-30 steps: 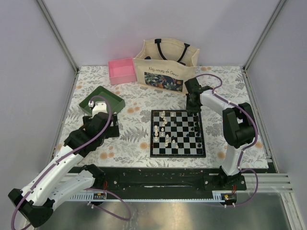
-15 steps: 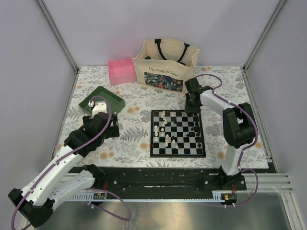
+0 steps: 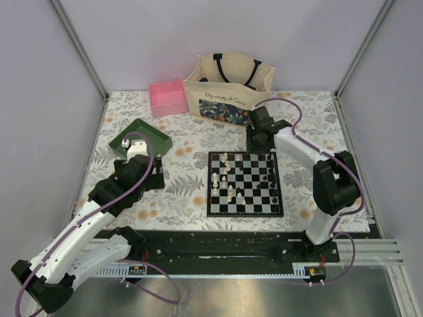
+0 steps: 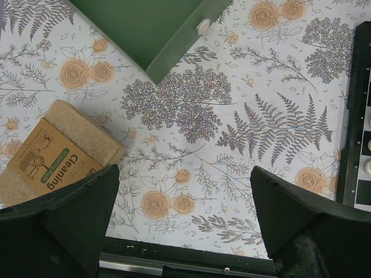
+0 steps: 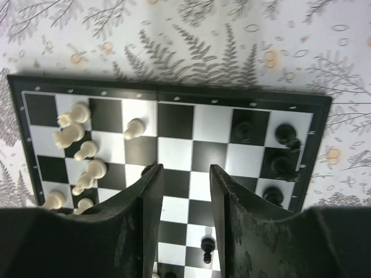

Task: Set up the chess pieces on the board

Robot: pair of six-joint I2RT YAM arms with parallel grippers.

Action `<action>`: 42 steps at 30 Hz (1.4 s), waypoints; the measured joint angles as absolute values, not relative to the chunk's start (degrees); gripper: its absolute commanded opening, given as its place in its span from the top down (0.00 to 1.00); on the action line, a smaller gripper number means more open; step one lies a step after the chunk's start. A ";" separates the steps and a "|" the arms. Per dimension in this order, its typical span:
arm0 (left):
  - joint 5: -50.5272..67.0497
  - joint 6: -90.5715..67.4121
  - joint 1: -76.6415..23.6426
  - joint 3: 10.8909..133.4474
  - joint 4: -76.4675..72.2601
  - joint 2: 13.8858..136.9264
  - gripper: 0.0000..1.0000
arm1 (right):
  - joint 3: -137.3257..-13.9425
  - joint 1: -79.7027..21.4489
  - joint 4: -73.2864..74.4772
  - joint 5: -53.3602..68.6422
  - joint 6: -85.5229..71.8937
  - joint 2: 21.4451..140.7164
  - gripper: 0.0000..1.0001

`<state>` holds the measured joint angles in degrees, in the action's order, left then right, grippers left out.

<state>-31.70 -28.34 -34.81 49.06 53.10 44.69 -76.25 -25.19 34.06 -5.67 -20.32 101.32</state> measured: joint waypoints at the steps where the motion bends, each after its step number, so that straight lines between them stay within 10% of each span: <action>1: -31.70 -28.34 -34.81 49.06 53.10 44.69 0.01 | -76.25 -26.06 34.04 -5.78 -20.29 101.14 0.53; 22: -31.70 -28.34 -34.81 49.06 53.10 44.69 0.01 | -76.03 -33.08 34.35 -3.31 -20.88 105.14 0.51; 42: -31.70 -28.32 -34.81 49.06 53.10 44.69 0.01 | -76.05 -33.45 35.68 -3.62 -21.21 107.81 0.78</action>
<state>-31.70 -28.32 -34.81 49.06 53.10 44.69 -76.05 -33.45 35.68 -3.62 -21.21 107.81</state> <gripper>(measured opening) 0.988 0.255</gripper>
